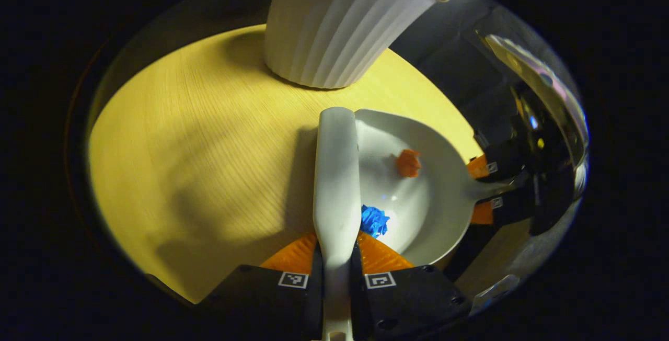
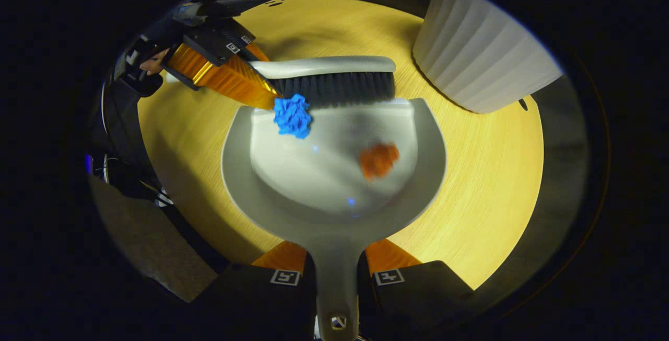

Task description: Pick up the small broom and dustpan from the desktop, sweep the trash into the dustpan with the broom, and then empty the trash into the garbage bin.

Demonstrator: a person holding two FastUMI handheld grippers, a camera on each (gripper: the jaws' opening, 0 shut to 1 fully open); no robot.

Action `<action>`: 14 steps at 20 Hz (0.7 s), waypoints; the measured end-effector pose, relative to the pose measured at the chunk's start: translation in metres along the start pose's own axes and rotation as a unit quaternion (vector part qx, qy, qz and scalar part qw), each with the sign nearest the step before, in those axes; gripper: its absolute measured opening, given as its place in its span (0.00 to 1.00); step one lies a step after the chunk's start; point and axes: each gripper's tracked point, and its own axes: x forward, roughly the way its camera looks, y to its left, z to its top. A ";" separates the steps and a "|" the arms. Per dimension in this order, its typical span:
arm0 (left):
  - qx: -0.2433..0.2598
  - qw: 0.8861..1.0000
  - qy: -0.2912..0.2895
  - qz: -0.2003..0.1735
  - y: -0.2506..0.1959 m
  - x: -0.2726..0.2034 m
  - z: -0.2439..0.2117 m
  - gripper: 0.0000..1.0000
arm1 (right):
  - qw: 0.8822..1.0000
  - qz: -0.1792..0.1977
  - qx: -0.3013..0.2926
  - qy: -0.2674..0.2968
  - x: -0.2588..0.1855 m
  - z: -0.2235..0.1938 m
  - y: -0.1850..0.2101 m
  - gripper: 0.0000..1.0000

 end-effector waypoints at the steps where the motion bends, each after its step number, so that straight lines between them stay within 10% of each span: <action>1: 0.000 1.000 -0.009 0.009 0.003 -0.002 0.002 0.25 | 1.000 -0.004 0.002 -0.008 0.001 -0.001 0.000 0.33; 14: -0.081 0.975 -0.124 0.165 0.049 -0.099 -0.020 0.25 | 0.994 -0.028 0.095 -0.046 -0.090 -0.016 -0.022 0.36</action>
